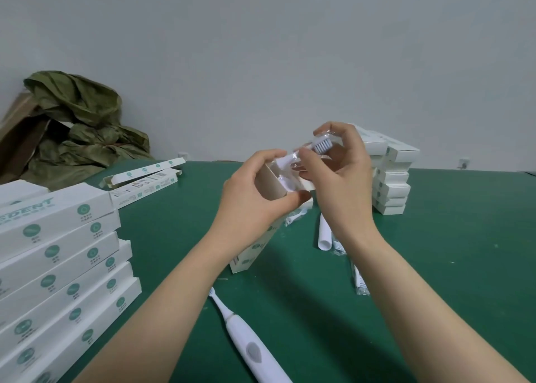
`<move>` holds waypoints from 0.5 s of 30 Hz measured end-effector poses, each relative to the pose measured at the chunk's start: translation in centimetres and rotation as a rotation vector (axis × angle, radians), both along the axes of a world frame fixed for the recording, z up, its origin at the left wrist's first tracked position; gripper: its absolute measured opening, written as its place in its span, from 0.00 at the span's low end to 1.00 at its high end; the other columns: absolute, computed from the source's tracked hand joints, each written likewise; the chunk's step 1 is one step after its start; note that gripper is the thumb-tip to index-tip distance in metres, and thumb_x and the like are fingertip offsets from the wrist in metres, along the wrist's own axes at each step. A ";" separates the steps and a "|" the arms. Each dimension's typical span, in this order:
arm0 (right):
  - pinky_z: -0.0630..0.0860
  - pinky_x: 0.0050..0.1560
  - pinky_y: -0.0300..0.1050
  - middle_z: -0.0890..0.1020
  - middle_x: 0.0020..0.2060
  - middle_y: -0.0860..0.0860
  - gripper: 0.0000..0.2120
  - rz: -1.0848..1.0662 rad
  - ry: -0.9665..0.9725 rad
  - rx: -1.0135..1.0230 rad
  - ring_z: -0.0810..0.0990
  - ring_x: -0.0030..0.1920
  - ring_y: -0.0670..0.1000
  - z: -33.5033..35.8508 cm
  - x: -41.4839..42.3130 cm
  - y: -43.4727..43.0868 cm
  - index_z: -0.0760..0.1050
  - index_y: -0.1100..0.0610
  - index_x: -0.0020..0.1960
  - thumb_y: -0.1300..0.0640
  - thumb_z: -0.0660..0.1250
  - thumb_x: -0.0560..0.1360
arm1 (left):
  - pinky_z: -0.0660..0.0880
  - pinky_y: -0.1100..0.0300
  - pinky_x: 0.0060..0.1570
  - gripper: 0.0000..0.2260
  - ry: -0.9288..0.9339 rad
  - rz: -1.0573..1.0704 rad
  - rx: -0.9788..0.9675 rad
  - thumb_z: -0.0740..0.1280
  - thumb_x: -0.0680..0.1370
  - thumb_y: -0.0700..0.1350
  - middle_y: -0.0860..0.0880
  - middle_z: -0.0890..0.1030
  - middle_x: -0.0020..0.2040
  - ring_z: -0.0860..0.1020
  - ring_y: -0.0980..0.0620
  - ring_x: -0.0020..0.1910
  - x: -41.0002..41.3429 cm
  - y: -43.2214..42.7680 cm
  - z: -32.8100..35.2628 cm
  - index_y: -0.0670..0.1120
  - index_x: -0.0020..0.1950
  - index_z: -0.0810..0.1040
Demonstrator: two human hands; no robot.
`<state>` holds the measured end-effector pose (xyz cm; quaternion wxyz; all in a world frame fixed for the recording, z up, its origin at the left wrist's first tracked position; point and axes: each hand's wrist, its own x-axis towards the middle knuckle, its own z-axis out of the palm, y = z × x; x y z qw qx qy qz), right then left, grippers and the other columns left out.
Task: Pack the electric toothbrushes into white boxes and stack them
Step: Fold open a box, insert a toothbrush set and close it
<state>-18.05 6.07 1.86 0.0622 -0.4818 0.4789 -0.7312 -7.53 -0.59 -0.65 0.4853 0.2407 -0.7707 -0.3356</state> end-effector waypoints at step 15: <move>0.57 0.60 0.28 0.75 0.65 0.50 0.17 -0.071 0.729 0.352 0.67 0.62 0.46 -0.1 -0.5 -0.1 0.71 0.56 0.69 0.57 0.57 0.81 | 0.72 0.65 0.52 0.29 0.054 -0.009 0.040 0.74 0.61 0.53 0.57 0.80 0.53 0.77 0.59 0.55 -0.1 -0.8 -0.3 0.56 0.61 0.73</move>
